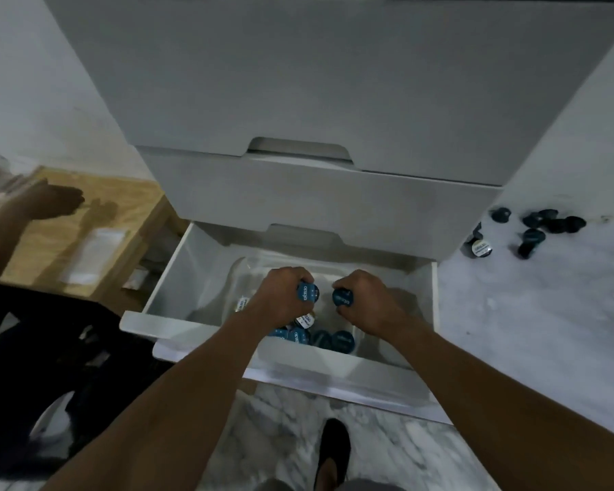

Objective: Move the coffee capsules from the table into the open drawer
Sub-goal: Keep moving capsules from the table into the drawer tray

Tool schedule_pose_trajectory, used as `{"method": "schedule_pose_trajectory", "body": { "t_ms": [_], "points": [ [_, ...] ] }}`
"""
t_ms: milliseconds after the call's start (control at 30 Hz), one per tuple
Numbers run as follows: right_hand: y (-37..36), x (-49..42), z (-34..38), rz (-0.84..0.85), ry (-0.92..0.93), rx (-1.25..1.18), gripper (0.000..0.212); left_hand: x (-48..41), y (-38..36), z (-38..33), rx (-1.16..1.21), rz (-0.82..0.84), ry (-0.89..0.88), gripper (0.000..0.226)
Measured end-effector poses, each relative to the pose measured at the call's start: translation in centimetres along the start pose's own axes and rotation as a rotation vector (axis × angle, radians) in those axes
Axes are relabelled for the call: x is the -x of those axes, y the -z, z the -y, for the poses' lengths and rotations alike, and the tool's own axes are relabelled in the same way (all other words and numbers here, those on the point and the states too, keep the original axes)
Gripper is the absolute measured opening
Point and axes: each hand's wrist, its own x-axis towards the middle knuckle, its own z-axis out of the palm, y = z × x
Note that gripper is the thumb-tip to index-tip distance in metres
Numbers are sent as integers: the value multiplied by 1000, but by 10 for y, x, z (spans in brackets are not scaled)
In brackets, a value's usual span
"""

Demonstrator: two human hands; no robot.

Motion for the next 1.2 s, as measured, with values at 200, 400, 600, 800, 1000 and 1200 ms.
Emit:
{"method": "schedule_pose_trajectory", "body": {
  "t_ms": [200, 400, 600, 800, 1000, 1200],
  "points": [
    [-1, -5, -6, 103, 33, 50, 34, -20, -4, 10, -8, 123, -52, 40],
    [-2, -4, -5, 107, 19, 121, 25, -28, -6, 15, 4, 205, -111, 44],
    [-2, -1, 0, 80, 0, 248, 24, -33, -10, 18, 3, 250, -137, 49],
    [-9, -5, -1, 133, 18, 315, 20, -34, -19, 19, -28, 281, -133, 51],
    [-10, -8, -6, 206, 18, 176, 18, -39, -23, 24, 3, 270, -101, 41],
    [-11, -13, -13, 229, 11, 174, 16, -41, -26, 26, -26, 276, -108, 28]
  ]
}}
